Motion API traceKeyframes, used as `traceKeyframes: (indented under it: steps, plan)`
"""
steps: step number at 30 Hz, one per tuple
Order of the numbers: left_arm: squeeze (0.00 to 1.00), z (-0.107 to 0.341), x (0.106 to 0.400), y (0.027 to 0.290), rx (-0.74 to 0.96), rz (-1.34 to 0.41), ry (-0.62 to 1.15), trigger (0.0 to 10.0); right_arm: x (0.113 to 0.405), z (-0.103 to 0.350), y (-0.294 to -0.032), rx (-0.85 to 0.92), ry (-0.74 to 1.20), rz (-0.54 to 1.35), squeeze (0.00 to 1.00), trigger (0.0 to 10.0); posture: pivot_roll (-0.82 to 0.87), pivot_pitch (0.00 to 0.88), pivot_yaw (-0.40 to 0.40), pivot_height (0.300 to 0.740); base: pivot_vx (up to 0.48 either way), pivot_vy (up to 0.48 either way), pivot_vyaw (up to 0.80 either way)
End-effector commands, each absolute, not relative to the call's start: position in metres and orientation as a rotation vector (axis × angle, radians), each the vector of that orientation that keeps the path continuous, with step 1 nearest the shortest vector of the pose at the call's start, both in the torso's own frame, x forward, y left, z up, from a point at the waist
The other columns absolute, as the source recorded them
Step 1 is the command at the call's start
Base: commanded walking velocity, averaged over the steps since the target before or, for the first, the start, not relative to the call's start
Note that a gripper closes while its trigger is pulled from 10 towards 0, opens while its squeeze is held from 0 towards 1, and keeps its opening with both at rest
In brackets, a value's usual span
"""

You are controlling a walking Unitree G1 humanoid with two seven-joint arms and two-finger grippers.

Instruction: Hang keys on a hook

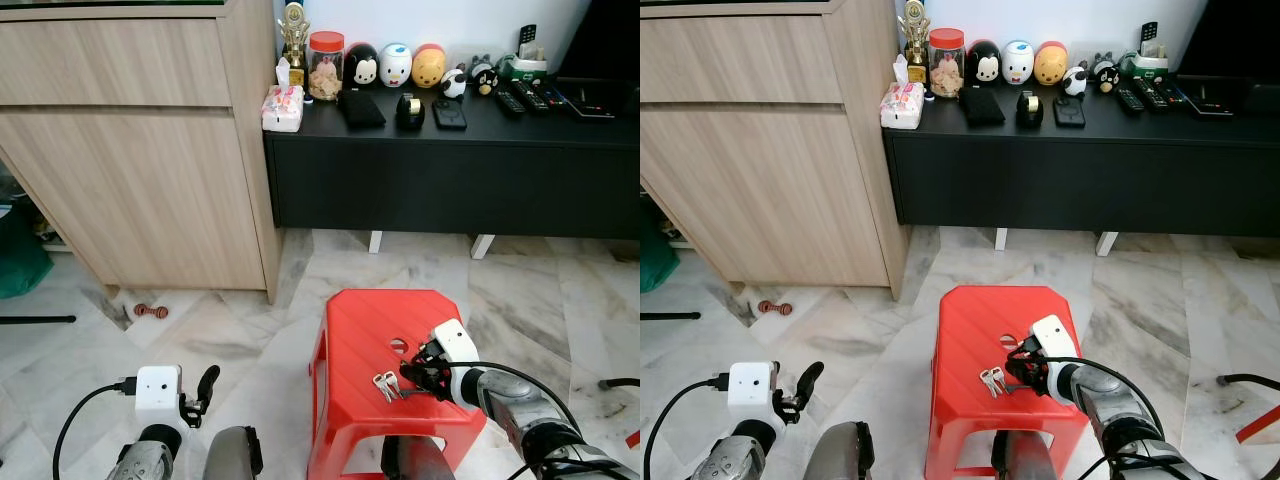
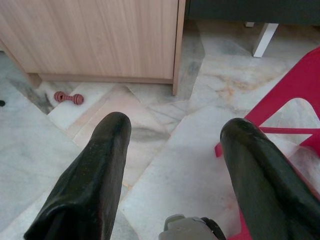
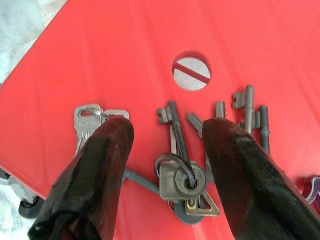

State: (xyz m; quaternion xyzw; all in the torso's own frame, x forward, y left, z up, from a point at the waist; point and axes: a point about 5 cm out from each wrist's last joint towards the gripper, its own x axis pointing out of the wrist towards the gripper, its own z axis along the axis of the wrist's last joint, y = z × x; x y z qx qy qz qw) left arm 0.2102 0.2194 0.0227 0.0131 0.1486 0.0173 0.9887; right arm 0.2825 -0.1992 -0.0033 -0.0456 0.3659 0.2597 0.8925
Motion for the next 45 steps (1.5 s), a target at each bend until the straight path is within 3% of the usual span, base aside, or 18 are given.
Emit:
traceKeyframes:
  steps: [1,18,19,20,21,22,23,24,27,28,30,45]
  plan:
    - [0.00,0.025,0.210,0.219,0.045,0.019,0.302,10.0,0.280,-0.005,-0.204,-0.094,0.787,0.537,0.00,10.0,0.02,0.057,-0.025,0.600,0.000,0.000,0.00]
    - [0.00,0.026,0.209,0.223,0.057,0.015,0.313,10.0,0.273,-0.011,-0.207,-0.079,0.819,0.531,0.00,10.0,0.02,0.072,-0.013,0.600,0.000,0.000,0.00]
    - [0.00,0.026,0.209,0.223,0.058,0.016,0.314,10.0,0.273,-0.011,-0.207,-0.078,0.820,0.530,0.00,4.8,0.02,0.074,-0.013,0.600,0.000,0.000,0.00]
    - [0.00,0.026,0.209,0.224,0.058,0.018,0.315,10.0,0.273,-0.011,-0.207,-0.076,0.820,0.530,0.00,4.2,0.02,0.076,-0.013,0.600,0.000,0.000,0.00]
    - [0.00,0.026,0.208,0.224,0.058,0.019,0.316,10.0,0.273,-0.011,-0.206,-0.072,0.818,0.531,0.00,2.2,0.02,0.076,-0.013,0.600,0.000,0.000,0.00]
    - [0.00,0.026,0.208,0.224,0.058,0.019,0.316,10.0,0.273,-0.011,-0.206,-0.072,0.818,0.531,0.00,2.2,0.02,0.076,-0.013,0.600,0.000,0.000,0.00]
    - [0.00,0.026,0.208,0.224,0.058,0.020,0.316,10.0,0.273,-0.011,-0.205,-0.068,0.816,0.533,0.00,0.7,0.02,0.077,-0.012,0.600,0.000,0.000,0.00]
    - [0.00,0.026,0.208,0.224,0.058,0.020,0.317,10.0,0.272,-0.011,-0.205,-0.066,0.816,0.534,0.00,0.0,0.02,0.078,-0.011,0.600,0.000,0.000,0.00]
    - [0.00,0.027,0.208,0.224,0.057,0.021,0.317,10.0,0.271,-0.013,-0.204,-0.066,0.821,0.535,0.00,0.0,0.02,0.080,-0.011,0.600,0.000,0.000,0.00]
    - [0.00,0.026,0.207,0.225,0.057,0.022,0.318,10.0,0.270,-0.014,-0.203,-0.071,0.826,0.533,0.00,4.6,0.03,0.082,-0.010,0.600,0.000,0.000,0.00]
    - [0.00,0.026,0.206,0.225,0.058,0.023,0.320,10.0,0.269,-0.015,-0.202,-0.073,0.829,0.532,0.00,10.0,0.03,0.085,-0.010,0.600,0.000,0.000,0.00]
    - [0.00,0.025,0.206,0.227,0.061,0.024,0.325,10.0,0.270,-0.014,-0.205,-0.053,0.824,0.507,0.00,10.0,0.03,0.086,-0.004,0.600,0.000,0.000,0.00]
